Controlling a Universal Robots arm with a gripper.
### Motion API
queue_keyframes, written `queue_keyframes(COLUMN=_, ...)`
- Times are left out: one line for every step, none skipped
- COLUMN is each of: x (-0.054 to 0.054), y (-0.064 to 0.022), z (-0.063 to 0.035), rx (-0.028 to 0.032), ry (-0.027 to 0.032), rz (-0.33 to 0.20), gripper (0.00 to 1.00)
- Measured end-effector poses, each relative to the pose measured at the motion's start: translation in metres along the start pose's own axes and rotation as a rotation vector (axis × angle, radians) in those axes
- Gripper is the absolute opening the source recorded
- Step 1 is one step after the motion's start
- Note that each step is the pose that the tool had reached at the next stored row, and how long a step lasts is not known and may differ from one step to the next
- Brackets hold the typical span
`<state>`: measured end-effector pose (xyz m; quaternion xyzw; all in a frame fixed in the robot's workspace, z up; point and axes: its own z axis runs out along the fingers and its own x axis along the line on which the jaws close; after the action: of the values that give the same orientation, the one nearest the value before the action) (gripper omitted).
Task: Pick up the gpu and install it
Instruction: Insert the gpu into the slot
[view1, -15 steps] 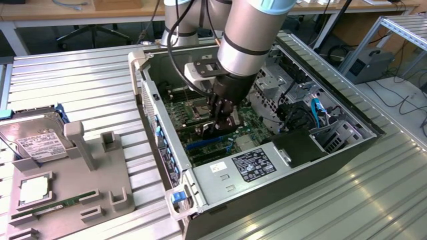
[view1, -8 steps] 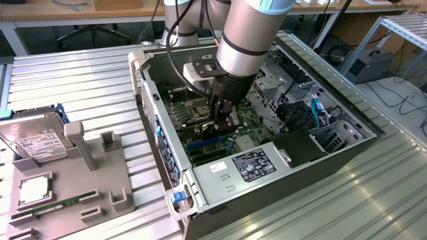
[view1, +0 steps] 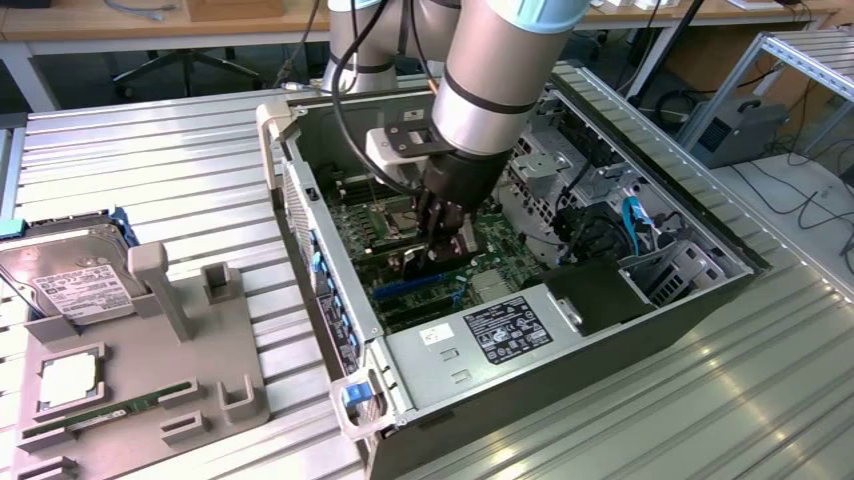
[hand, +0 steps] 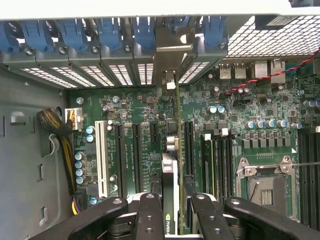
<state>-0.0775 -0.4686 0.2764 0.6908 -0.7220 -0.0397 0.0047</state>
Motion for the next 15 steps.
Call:
queue_keyframes(x=0.0000, y=0.0005, z=0.0001, rx=0.0000, ry=0.0000, rz=0.000, gripper=0.27)
queue_keyframes(x=0.0000, y=0.0008, z=0.0002, rx=0.0000, ry=0.0000, rz=0.001, gripper=0.27)
queue_keyframes(x=0.0000, y=0.0010, z=0.0003, rx=0.0000, ry=0.0000, rz=0.001, gripper=0.27)
queue_keyframes(x=0.0001, y=0.0015, z=0.0004, rx=0.0001, ry=-0.0001, rz=0.001, gripper=0.27)
queue_keyframes(x=0.0001, y=0.0018, z=0.0005, rx=0.0001, ry=-0.0001, rz=0.001, gripper=0.27)
queue_keyframes(x=0.0002, y=0.0021, z=0.0016, rx=0.0003, ry=0.0002, rz=0.004, gripper=0.27)
queue_keyframes(x=0.0002, y=0.0021, z=0.0020, rx=0.0002, ry=0.0007, rz=0.006, gripper=0.27)
queue_keyframes(x=0.0002, y=0.0022, z=0.0020, rx=0.0003, ry=0.0009, rz=0.006, gripper=0.27)
queue_keyframes(x=0.0002, y=0.0022, z=0.0020, rx=0.0003, ry=0.0008, rz=0.006, gripper=0.27)
queue_keyframes(x=0.0002, y=0.0022, z=0.0020, rx=0.0003, ry=0.0008, rz=0.006, gripper=0.27)
queue_keyframes(x=0.0002, y=0.0022, z=0.0020, rx=0.0003, ry=0.0007, rz=0.006, gripper=0.27)
queue_keyframes(x=0.0002, y=0.0022, z=0.0020, rx=0.0003, ry=0.0008, rz=0.006, gripper=0.27)
queue_keyframes(x=0.0002, y=0.0022, z=0.0020, rx=0.0003, ry=0.0008, rz=0.006, gripper=0.27)
queue_keyframes(x=0.0002, y=0.0023, z=0.0020, rx=-0.0010, ry=0.0009, rz=0.007, gripper=0.27)
queue_keyframes(x=0.0002, y=0.0018, z=0.0020, rx=-0.0065, ry=0.0010, rz=0.007, gripper=0.27)
